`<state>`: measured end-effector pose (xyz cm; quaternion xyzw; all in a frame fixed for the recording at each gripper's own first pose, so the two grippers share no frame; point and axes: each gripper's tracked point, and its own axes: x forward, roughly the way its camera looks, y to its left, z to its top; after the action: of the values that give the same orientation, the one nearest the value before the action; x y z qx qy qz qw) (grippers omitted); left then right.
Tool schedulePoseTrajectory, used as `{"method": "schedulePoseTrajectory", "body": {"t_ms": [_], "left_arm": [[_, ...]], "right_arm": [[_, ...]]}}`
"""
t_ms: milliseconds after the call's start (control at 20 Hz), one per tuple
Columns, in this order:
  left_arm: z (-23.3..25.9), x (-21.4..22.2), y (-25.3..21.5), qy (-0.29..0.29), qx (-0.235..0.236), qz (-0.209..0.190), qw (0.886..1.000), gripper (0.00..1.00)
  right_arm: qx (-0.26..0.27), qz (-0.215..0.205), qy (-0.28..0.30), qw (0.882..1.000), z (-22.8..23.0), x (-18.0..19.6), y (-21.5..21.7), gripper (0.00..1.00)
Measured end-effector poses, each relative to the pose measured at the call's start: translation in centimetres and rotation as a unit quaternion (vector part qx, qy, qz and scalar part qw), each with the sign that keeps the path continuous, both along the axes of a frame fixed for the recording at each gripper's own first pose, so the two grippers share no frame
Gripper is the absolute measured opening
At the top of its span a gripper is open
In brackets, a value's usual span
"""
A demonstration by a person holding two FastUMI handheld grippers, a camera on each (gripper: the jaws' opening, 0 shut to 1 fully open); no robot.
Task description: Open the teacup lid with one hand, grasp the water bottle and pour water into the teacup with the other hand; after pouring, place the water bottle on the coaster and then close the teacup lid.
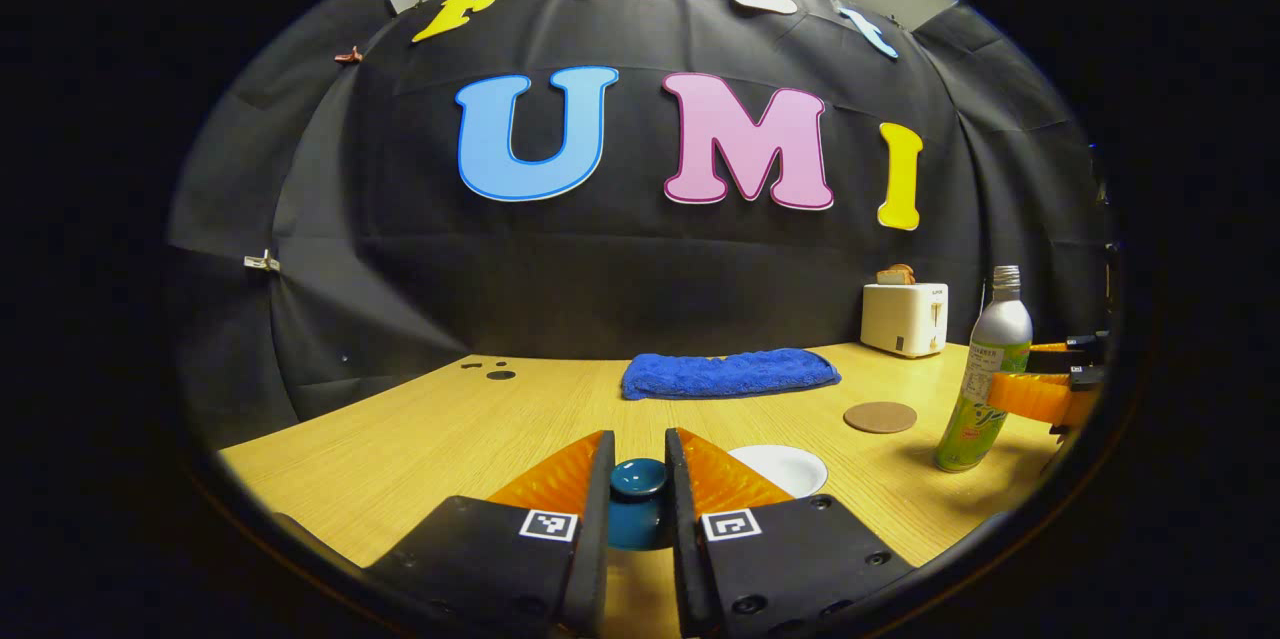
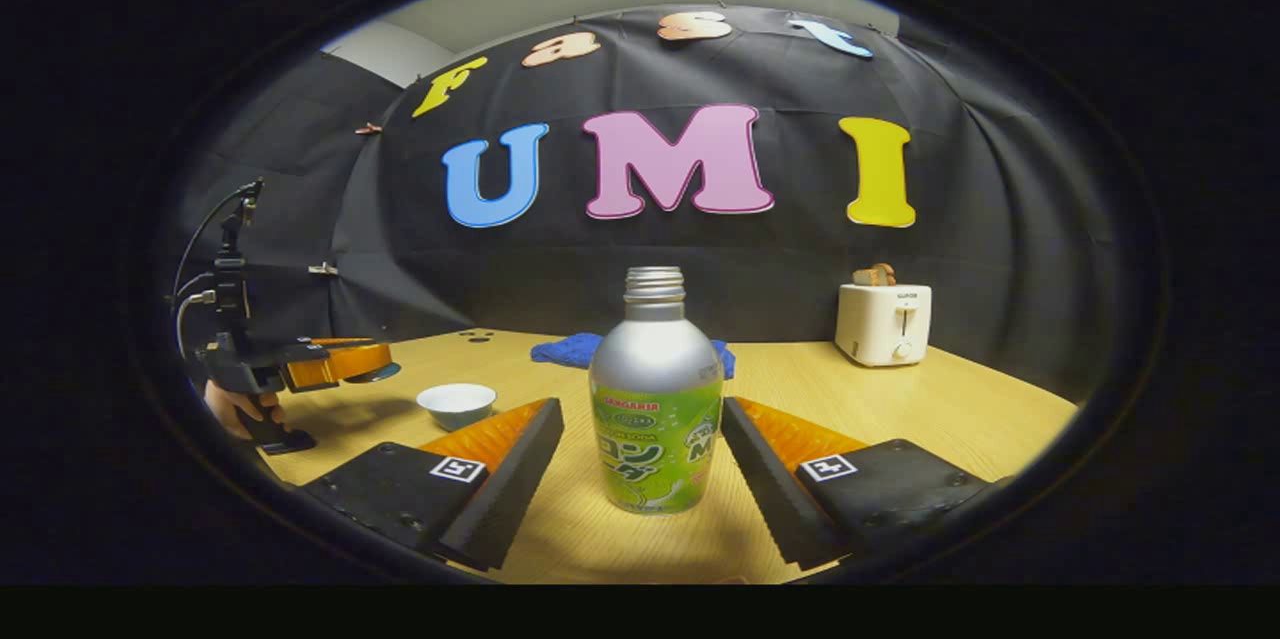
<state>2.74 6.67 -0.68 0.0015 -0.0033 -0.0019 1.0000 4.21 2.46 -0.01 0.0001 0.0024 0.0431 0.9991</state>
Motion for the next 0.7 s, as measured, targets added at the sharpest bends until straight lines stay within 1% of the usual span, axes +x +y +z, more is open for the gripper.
{"method": "schedulePoseTrajectory", "body": {"t_ms": [150, 200, 250, 550, 600, 700], "left_arm": [[0.0, -0.1, 0.0, 0.001, 0.0, -0.003, 1.0, 0.31], [0.0, -0.1, -0.1, 0.0, 0.0, -0.004, 1.0, 0.31], [-0.1, 0.0, -0.1, 0.001, 0.0, -0.005, 1.0, 0.31], [0.0, -0.1, -0.2, 0.001, 0.001, -0.009, 1.0, 0.31], [0.0, -0.1, -0.2, 0.001, 0.0, -0.009, 1.0, 0.3], [0.0, -0.1, -0.3, 0.001, 0.0, -0.009, 1.0, 0.31]], "right_arm": [[-0.001, -0.001, 0.0, 1.0, 0.0, 1.2, 0.0, 0.98], [-0.001, -0.001, 0.001, 1.0, -0.1, 1.5, 0.0, 0.96], [-0.001, -0.002, 0.0, 1.0, 0.0, 1.8, 0.0, 0.98], [-0.001, -0.004, 0.001, 1.0, -0.1, 3.2, -0.1, 0.98], [-0.001, -0.008, 0.001, 1.0, -0.1, 3.3, -0.3, 0.98], [-0.001, -0.018, 0.001, 1.0, -0.1, 4.0, -0.8, 0.98]]}}
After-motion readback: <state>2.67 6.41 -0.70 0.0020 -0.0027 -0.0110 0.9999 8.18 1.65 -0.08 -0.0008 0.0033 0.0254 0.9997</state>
